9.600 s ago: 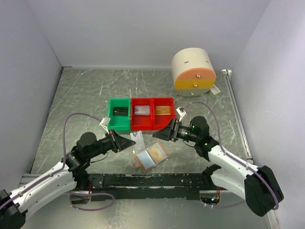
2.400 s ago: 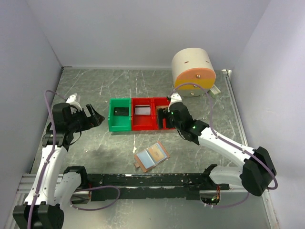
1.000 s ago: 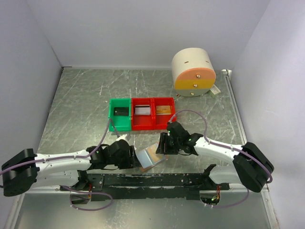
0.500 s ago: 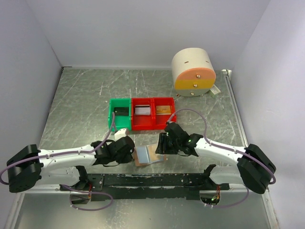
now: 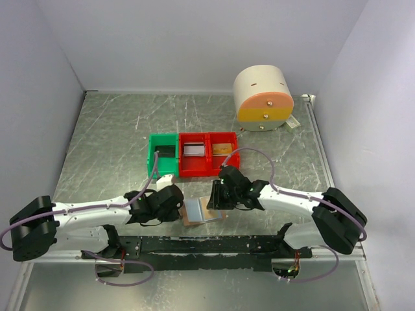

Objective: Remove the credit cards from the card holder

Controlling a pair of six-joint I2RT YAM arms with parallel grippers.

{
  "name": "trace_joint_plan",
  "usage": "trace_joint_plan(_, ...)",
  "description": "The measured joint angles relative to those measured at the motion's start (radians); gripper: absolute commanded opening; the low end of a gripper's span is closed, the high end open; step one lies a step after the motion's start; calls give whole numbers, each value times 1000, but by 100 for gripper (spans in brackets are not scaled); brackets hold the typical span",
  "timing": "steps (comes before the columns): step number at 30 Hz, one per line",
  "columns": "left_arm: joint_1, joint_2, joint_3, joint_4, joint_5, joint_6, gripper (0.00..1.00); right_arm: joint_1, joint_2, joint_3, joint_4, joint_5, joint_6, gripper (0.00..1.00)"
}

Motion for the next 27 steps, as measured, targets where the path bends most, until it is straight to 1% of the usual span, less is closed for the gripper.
trace_joint_plan(3, 0, -3, 0, 0, 0, 0, 7, 5, 28, 0, 11, -7, 8, 39)
trace_joint_plan(8, 3, -3, 0, 1, 0, 1, 7, 13, 29, 15, -5, 6, 10, 40)
trace_joint_plan(16, 3, 0, 0, 2, 0, 4, 7, 14, -22, 40, -61, 67, 8, 41)
trace_joint_plan(27, 3, 8, 0, 3, 1, 8, 7, 22, 40, 31, -40, 53, 22, 39)
